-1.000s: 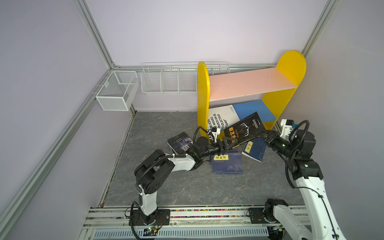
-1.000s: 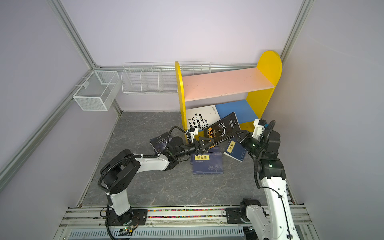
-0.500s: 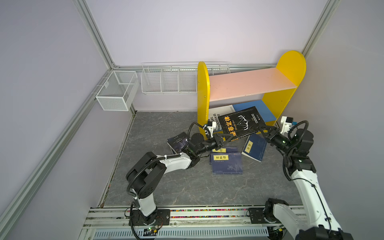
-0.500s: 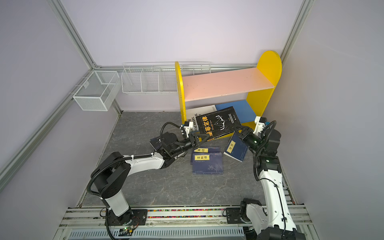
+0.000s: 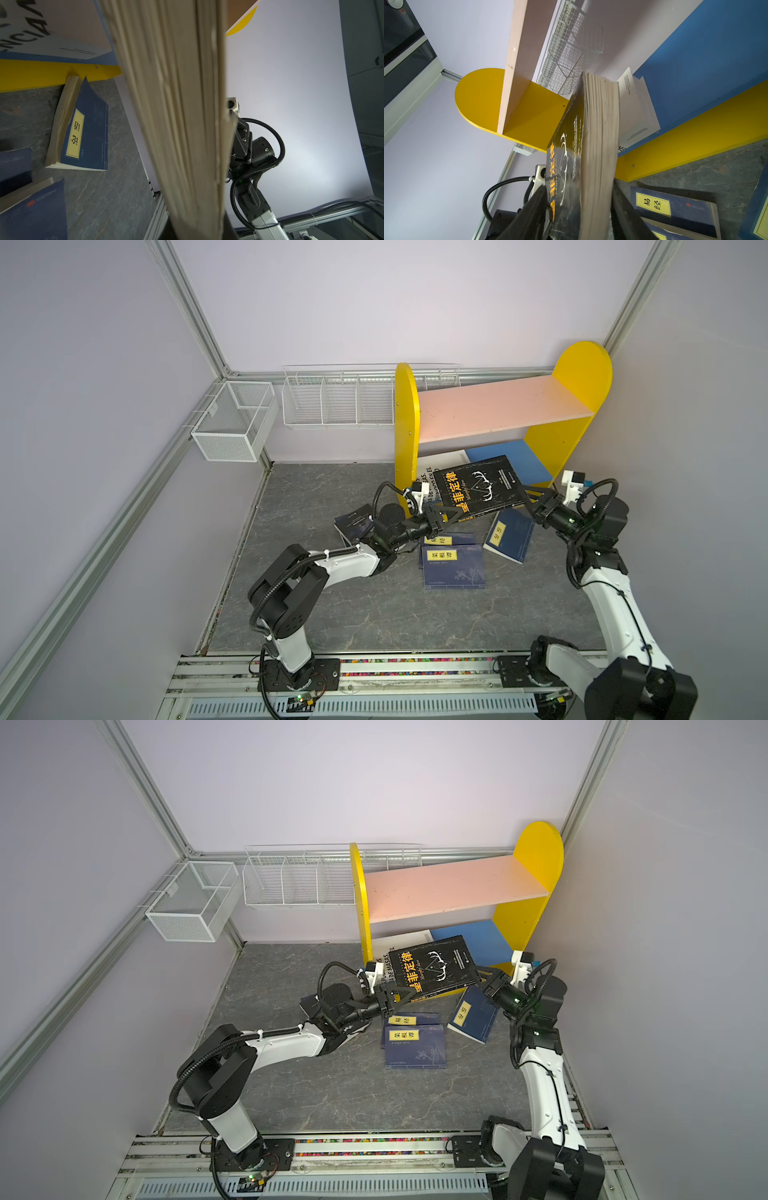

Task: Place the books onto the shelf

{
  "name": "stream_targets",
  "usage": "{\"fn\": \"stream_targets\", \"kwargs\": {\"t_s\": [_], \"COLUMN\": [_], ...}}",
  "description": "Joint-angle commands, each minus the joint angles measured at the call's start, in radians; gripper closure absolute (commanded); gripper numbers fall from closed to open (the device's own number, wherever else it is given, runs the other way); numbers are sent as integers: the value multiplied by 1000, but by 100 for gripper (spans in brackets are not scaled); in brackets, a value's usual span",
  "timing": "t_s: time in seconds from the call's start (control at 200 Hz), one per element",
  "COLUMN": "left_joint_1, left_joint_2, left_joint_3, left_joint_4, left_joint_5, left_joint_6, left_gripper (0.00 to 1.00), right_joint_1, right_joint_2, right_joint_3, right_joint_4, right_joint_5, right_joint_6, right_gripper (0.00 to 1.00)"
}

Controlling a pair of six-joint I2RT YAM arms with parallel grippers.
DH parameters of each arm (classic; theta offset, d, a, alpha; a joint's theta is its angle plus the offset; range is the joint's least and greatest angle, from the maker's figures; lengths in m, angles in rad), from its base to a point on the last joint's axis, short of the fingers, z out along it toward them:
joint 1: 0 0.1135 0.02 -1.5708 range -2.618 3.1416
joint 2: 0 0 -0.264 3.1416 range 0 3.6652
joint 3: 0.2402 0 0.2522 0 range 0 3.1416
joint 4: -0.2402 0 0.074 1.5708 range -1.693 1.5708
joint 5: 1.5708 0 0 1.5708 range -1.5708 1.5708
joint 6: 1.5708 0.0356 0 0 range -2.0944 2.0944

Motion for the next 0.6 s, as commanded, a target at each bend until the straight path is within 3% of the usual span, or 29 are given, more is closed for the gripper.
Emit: {"fn": "stream_targets", "kwargs": {"t_s": [0.0, 0.275, 0.595], "left_joint_1": [2, 3, 2], "left_joint_2": [-67, -79, -61], "left_joint_3": [7, 71, 116], "left_joint_4": [12, -108, -156], "left_joint_5": [40, 71, 131], "left_joint_6": [47, 113, 139], "left_gripper": [100, 100, 100], "right_joint_1": [-12, -8, -4], "right_joint_2": [24, 38, 85], "right_joint_3": [-7, 33, 50], "right_joint_4": [97, -88, -74], "right_joint_5": [-94, -184, -188], "right_joint_6": [56, -58, -62], "right_gripper": [53, 56, 64]}}
